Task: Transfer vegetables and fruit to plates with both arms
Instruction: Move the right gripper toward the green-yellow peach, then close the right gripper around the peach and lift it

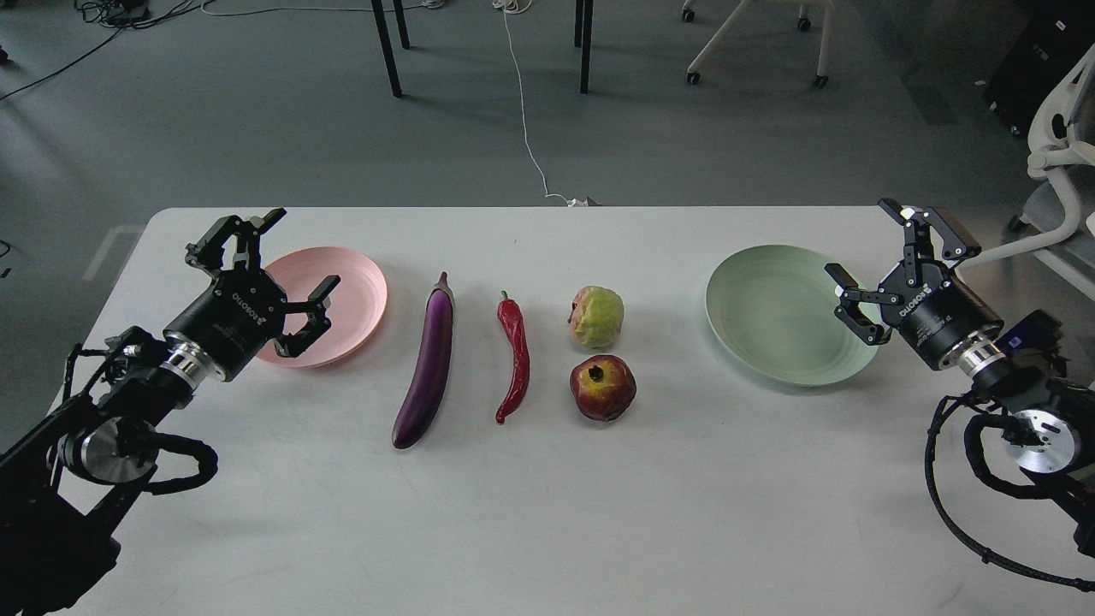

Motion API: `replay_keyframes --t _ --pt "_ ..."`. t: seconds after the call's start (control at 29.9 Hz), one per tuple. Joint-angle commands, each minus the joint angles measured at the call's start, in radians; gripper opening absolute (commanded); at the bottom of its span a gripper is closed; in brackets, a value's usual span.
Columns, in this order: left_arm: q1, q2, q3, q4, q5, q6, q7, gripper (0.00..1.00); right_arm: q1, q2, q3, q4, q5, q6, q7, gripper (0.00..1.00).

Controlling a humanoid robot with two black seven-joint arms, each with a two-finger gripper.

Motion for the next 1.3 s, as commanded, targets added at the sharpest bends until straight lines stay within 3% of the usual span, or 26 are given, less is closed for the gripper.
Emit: replay_keyframes --t 0.0,0.17,0.4,0.57,0.67,0.8,0.9,1.27 --pt "0.031 0.009 -0.019 -0.020 0.004 0.000 -0.002 1.00 0.000 -0.022 -0.003 0.016 -0.001 0.000 0.000 0.99" --pt "0.029 0.022 -0.019 -0.018 0.022 0.000 0.003 1.00 0.070 -0.057 -0.017 0.064 -0.056 0.000 0.000 0.99" --pt "0.020 0.025 -0.019 -0.020 0.030 0.000 -0.002 1.00 0.489 -0.074 -0.271 0.084 -0.499 0.000 0.000 0.99" --pt "0.020 0.063 -0.022 -0.043 0.013 0.000 -0.006 1.00 0.788 0.084 -0.581 0.078 -0.763 0.000 0.000 0.99" --pt "0.020 0.063 -0.039 -0.059 0.013 0.000 -0.028 1.00 0.877 0.194 -0.745 0.069 -0.938 -0.011 0.000 0.99" --pt "0.020 0.060 -0.040 -0.063 0.016 0.000 -0.063 1.00 0.923 0.340 -0.933 -0.013 -1.127 -0.103 0.000 0.99" --pt "0.023 0.066 -0.042 -0.081 0.018 0.000 -0.066 1.00 0.923 0.417 -0.999 -0.077 -1.164 -0.131 0.000 0.99" --pt "0.032 0.100 -0.068 -0.124 0.016 0.000 -0.066 1.00 0.887 0.587 -1.045 -0.218 -1.162 -0.173 0.000 0.99"
